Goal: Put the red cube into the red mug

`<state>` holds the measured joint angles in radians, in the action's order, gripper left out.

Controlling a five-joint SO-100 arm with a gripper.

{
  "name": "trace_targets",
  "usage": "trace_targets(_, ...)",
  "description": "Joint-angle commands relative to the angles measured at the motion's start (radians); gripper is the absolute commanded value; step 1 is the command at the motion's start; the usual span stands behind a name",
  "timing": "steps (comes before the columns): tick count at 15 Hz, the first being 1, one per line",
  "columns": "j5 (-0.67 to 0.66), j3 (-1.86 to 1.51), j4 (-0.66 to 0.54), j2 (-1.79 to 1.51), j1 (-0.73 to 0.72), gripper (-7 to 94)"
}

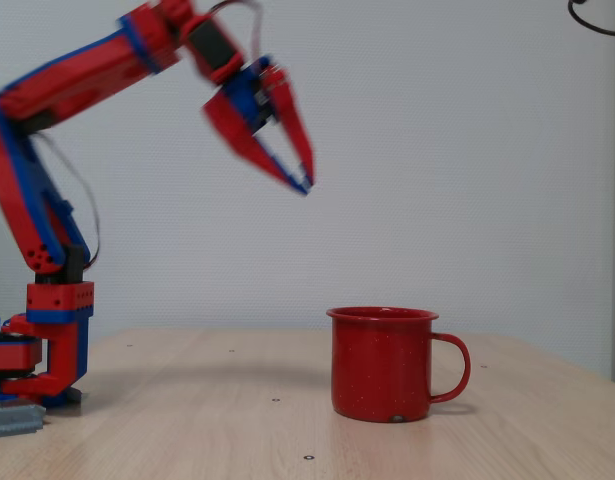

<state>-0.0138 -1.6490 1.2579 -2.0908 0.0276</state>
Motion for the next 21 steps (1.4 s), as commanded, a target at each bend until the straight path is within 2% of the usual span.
trace_targets(1,-0.041,-0.342,-0.150,-0.287,0.026,0)
trace_targets(2,-0.043,-0.522,-0.202,-0.414,0.017,0)
trace_targets(4,-0.015,-0.772,-0.218,-0.635,-0.029,0)
trace_targets(10,-0.035,-1.285,-0.169,-1.135,-0.106,0)
trace_targets(13,-0.023,-1.382,-0.103,-1.243,-0.153,0)
trace_targets(16,-0.049,-1.460,-0.150,-1.243,-0.140,0)
trace_targets(21,-0.040,-1.460,-0.152,-1.243,-0.141,0)
